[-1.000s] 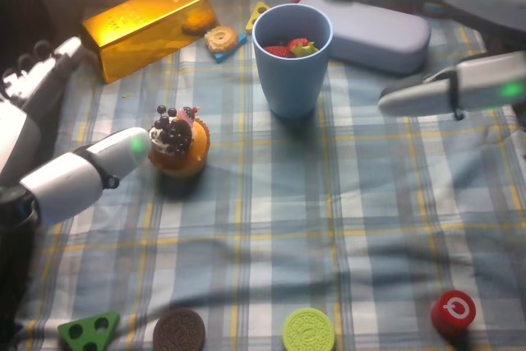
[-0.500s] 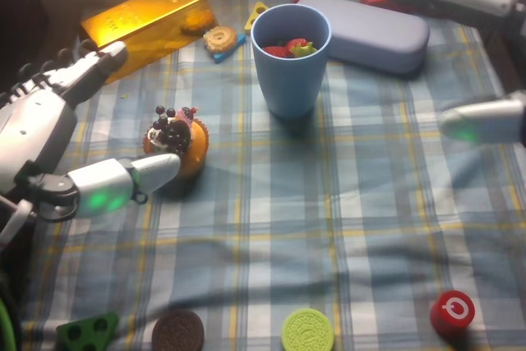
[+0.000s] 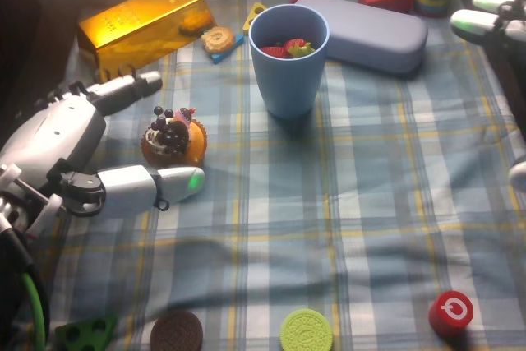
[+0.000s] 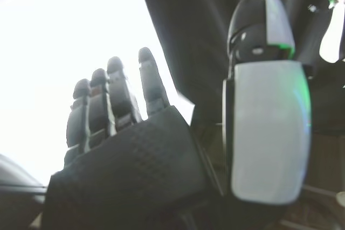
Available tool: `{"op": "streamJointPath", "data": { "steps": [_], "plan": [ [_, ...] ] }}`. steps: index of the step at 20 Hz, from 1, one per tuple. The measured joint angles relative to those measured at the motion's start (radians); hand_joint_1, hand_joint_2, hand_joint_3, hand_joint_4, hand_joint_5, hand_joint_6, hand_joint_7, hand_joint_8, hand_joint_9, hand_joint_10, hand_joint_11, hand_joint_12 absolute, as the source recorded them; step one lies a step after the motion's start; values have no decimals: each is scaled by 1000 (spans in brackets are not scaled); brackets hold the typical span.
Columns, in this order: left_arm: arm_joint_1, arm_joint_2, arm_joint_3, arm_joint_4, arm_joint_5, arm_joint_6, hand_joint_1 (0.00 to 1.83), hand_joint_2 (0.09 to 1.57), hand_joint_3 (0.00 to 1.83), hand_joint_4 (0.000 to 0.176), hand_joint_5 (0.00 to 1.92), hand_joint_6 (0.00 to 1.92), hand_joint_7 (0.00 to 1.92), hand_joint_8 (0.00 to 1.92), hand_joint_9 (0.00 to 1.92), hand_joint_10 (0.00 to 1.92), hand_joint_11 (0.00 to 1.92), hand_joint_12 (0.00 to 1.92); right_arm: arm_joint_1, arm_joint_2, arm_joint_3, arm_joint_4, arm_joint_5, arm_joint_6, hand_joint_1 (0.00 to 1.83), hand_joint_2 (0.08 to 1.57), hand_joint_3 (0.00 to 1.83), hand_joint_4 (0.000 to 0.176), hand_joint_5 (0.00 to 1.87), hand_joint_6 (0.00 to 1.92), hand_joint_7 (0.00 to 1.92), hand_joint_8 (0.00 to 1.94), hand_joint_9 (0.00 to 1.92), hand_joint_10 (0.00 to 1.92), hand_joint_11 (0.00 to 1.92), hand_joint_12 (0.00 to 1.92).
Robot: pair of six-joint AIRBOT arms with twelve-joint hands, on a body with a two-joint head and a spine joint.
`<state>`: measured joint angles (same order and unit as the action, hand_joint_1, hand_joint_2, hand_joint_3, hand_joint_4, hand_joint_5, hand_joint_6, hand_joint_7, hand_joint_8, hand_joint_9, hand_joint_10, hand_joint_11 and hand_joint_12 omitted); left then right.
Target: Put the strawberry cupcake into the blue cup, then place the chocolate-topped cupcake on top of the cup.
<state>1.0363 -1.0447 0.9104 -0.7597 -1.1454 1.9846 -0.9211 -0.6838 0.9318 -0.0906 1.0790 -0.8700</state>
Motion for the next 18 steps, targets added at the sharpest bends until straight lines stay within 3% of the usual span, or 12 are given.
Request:
{"op": "streamJointPath", "data": {
  "steps": [2, 3, 6, 8, 9, 10, 11, 12, 13, 14, 16, 18],
  "plan": [
    [0, -12, 15, -14, 18, 0, 802, 803, 3, 159, 554, 23, 347, 4, 408, 5, 133, 585, -25, 10, -12, 6, 32, 0, 0, 977, 0, 86, 0, 0, 77, 0, 16, 2, 0, 0],
    [0, -14, 18, -18, 21, 0, 802, 803, 3, 159, 554, 23, 347, 4, 408, 5, 133, 585, -29, 11, -13, 10, 44, 0, 0, 977, 0, 86, 0, 0, 77, 0, 16, 2, 0, 0],
    [0, -24, 32, -27, 31, 0, 929, 818, 4, 141, 680, 21, 392, 8, 438, 8, 143, 586, -31, 11, -21, 15, 56, 0, 0, 978, 0, 76, 0, 0, 76, 6, 24, 5, 0, 0],
    [0, -25, 37, -34, 33, 0, 950, 816, 1, 140, 708, 7, 418, 3, 445, 3, 151, 564, -32, 11, -21, 13, 61, 0, 0, 977, 0, 76, 0, 0, 79, 7, 22, 4, 0, 0],
    [-1, -25, 39, -36, 32, 0, 1032, 823, 3, 121, 765, 20, 456, 12, 470, 11, 159, 561, -32, 11, -21, 15, 62, 0, 0, 981, 1, 89, 0, 0, 64, 0, 14, 0, 0, 0],
    [-5, -25, 39, -38, 31, -1, 1019, 848, 2, 137, 839, 12, 495, 6, 504, 9, 178, 544, -32, 11, -21, 16, 62, 0, 0, 976, 0, 88, 0, 0, 56, 0, 2, 0, 0, 0],
    [-6, -26, 41, -35, 30, -3, 1015, 870, 8, 136, 889, 22, 510, 7, 503, 5, 172, 535, -43, 11, -21, 20, 69, 0, 0, 984, 3, 89, 0, 0, 57, 1, 0, 0, 0, 0],
    [-6, -26, 43, -35, 28, -3, 1024, 903, 3, 123, 958, 11, 517, 2, 490, 1, 163, 496, -43, 10, -21, 19, 68, 0, 0, 969, 0, 108, 0, 0, 62, 3, 10, 4, 0, 0],
    [-14, -26, 43, -40, 22, -3, 1084, 1004, 0, 174, 1211, 530, 571, 0, 526, 0, 210, 461, -50, 10, -21, 21, 69, 0, 0, 970, 0, 109, 0, 0, 51, 0, 10, 3, 0, 0],
    [-14, -26, 43, -39, 20, -4, 1084, 1004, 0, 174, 1211, 530, 571, 0, 526, 0, 210, 461, -51, 10, -21, 23, 69, 0, 0, 970, 0, 109, 0, 0, 51, 0, 10, 3, 0, 0],
    [-18, -24, 29, -34, 5, -1, 1081, 1020, 2, 176, 1184, 622, 560, 2, 493, 0, 200, 430, -58, 8, -21, 27, 71, 0, 0, 1000, 11, 76, 0, 0, 46, 0, 0, 0, 0, 0],
    [-24, -17, 7, -14, 4, 0, 1078, 1028, 1, 176, 1168, 653, 557, 0, 471, 0, 154, 428, -68, 8, -21, 39, 75, 0, 0, 1001, 9, 83, 0, 0, 47, 1, 0, 0, 0, 0]
  ]
}}
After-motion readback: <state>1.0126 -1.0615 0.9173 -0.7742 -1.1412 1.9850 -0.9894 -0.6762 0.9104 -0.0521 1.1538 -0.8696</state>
